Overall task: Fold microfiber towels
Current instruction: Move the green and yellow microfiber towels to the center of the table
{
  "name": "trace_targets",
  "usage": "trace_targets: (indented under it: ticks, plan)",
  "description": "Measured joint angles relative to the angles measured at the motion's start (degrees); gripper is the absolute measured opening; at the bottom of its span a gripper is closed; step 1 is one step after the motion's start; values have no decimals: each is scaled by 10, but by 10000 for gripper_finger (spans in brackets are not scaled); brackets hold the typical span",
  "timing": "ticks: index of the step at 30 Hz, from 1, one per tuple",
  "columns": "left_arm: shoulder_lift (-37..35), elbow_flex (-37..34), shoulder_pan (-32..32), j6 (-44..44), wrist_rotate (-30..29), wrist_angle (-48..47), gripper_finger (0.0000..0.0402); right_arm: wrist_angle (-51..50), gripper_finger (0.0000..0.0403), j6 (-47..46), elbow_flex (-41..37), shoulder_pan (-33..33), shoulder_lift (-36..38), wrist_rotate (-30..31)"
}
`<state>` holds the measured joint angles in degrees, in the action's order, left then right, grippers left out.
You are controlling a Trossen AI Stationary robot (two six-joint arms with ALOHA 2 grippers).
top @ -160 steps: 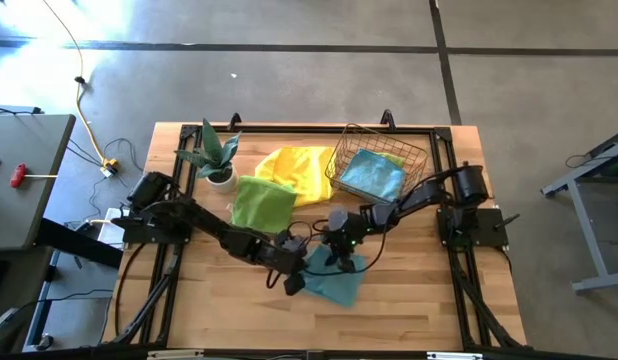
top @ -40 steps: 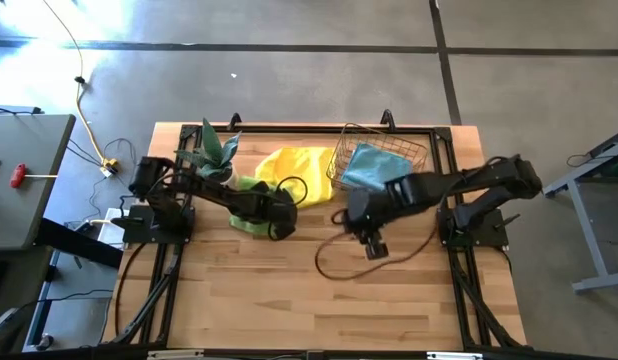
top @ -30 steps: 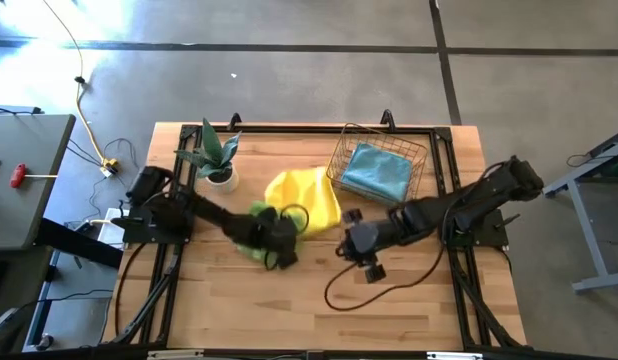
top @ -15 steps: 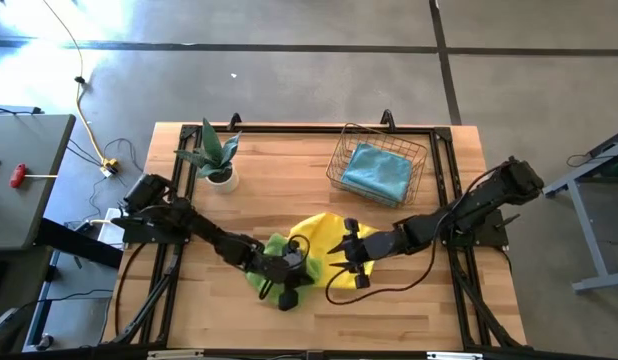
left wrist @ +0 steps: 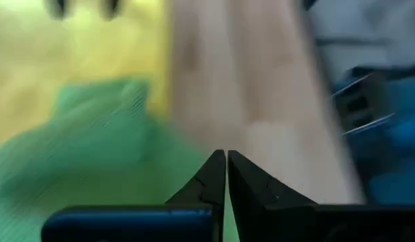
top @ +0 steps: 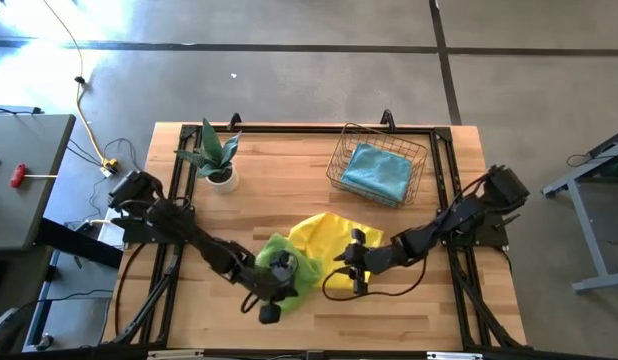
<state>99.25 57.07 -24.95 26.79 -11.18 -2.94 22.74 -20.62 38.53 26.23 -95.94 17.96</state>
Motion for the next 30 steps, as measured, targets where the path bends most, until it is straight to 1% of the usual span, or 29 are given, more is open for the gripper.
trace_targets:
  ticks: [2,4,5,8,10,12,14,16,19,22,24,26,28,30]
  plan:
    - [9,-1,-4,-6,-32,-29,10,-3,140,-1,3,-2,-17,12]
    - [26,1,-4,-20,-46,-28,10,-5,140,-3,3,-5,-31,24]
    - [30,0,-4,-20,-51,-46,10,-6,140,-4,4,-9,-38,30]
    - [50,1,0,-8,-54,-64,10,-9,140,-17,4,-15,-53,30]
    - [52,-1,1,10,-51,-110,10,-22,140,-24,4,-21,-63,27]
    - [53,1,2,35,-26,-150,10,-46,140,-32,4,-23,-64,25]
    - [46,1,2,65,-4,-224,10,-67,140,-40,4,-26,-65,20]
    - [43,4,-3,94,24,-275,10,-86,140,-49,6,-26,-61,18]
    - [33,3,-17,132,80,-386,10,-97,140,-49,6,-26,-61,16]
    - [31,4,-37,160,132,-465,10,-101,140,-49,6,-26,-61,15]
    - [31,-1,-55,181,169,-542,10,-106,140,-49,6,-26,-61,15]
    - [31,1,-72,204,216,-581,10,-107,140,-45,6,-26,-61,13]
    - [30,1,-89,223,266,-649,10,-111,140,-44,6,-26,-61,13]
    - [30,0,-106,236,296,-695,10,-112,140,-44,6,-26,-59,11]
